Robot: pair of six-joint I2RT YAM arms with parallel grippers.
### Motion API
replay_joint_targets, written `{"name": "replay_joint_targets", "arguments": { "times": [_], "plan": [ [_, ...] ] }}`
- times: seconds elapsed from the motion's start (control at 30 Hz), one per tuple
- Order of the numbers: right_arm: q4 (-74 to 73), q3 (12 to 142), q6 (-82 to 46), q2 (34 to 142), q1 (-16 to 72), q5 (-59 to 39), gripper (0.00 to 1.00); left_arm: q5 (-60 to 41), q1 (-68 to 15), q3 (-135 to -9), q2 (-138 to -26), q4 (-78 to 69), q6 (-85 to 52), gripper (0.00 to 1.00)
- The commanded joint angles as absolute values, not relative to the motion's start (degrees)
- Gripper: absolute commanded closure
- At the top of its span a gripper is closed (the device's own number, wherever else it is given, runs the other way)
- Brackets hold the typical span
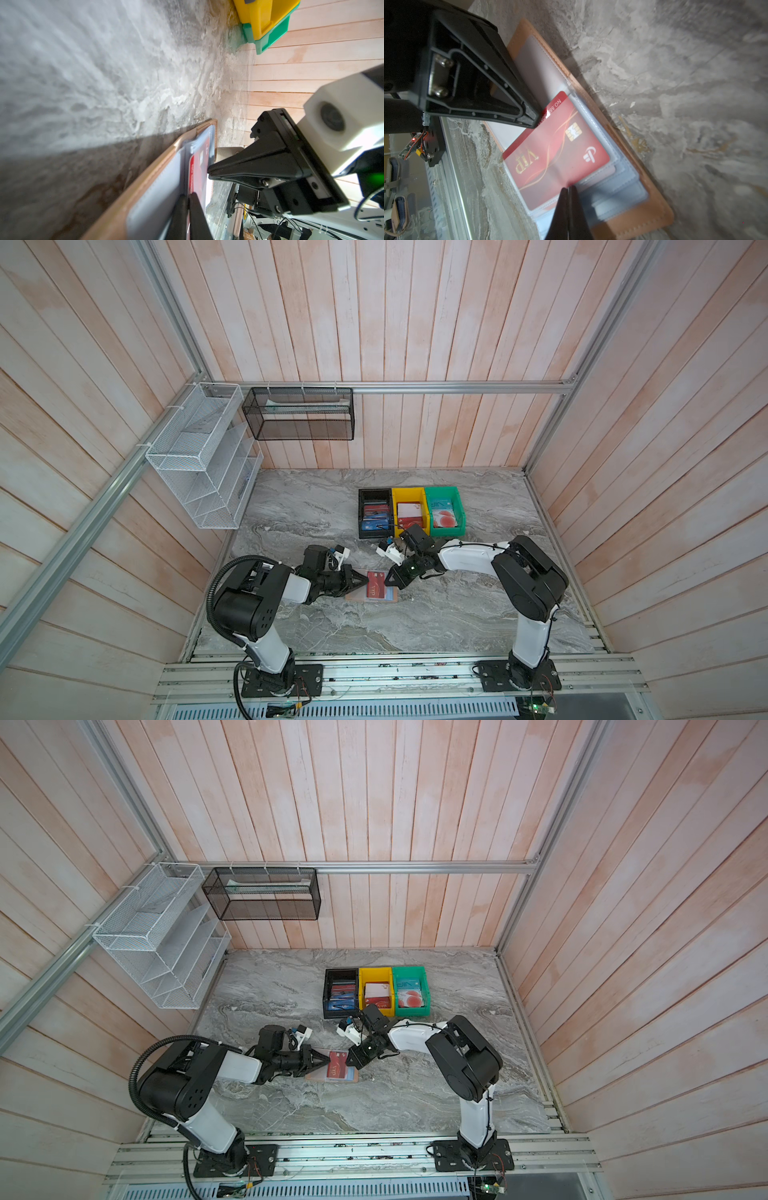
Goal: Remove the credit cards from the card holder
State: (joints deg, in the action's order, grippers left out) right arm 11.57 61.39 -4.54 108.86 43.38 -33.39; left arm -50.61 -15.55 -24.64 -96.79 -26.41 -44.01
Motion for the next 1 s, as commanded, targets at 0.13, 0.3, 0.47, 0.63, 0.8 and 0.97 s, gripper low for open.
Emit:
{"name": "replay_joint_targets", "arguments": {
  "times": [0.13, 0.3, 0.47, 0.63, 0.8, 0.97],
  "plan": [
    [13.75, 61.49, -4.48, 111.23, 44.04, -32.64, 1.00, -51.42, -15.99, -25.66, -97.59, -26.45, -43.07, 0.98],
    [13.91, 61.47, -4.42, 111.27, 44.03, -32.53, 1.00, -51.71, -16.00, -25.58, -97.65, -25.92, -42.33, 1.00],
    [14.25, 61.47, -4.42, 111.53, 43.95, -32.51, 1.00, -49.65, -15.43, -25.80, -97.14, -21.22, -39.99, 1.00],
    [14.55, 61.60, -4.32, 111.66, 43.95, -32.43, 1.00, -45.84, -14.94, -26.18, -96.34, -15.93, -39.65, 1.00],
    [14.68, 61.61, -4.41, 111.97, 43.86, -32.36, 1.00, -42.27, -14.94, -26.15, -93.78, -11.45, -39.45, 1.00],
    [14.86, 61.53, -4.42, 111.97, 43.77, -32.38, 1.00, -41.74, -14.55, -25.25, -90.36, -10.55, -39.99, 1.00]
  ]
}}
